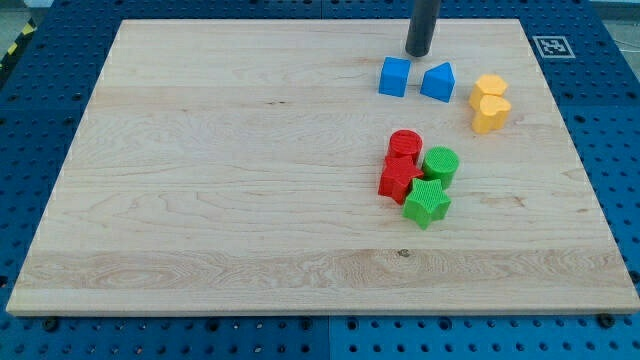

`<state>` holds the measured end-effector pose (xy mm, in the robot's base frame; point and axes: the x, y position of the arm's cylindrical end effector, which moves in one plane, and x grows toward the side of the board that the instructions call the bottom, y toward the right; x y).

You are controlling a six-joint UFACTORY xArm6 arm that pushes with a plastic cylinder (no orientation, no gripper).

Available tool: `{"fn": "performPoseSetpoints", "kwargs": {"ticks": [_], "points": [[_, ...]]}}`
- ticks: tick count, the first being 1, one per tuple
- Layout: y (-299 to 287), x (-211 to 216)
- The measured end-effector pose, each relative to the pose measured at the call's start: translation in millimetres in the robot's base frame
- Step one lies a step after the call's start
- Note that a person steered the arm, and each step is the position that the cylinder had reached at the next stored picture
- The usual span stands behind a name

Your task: Move the green circle a bit down right

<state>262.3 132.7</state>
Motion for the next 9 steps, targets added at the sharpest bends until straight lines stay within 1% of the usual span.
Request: {"fn": "performPoseSetpoints", "kwargs": {"ticks": [1,3,5,6,7,8,9], "points": [[-25,30],[-42,32],[-47,67],[-47,71],[-47,89],[-47,87],[-63,73]]}}
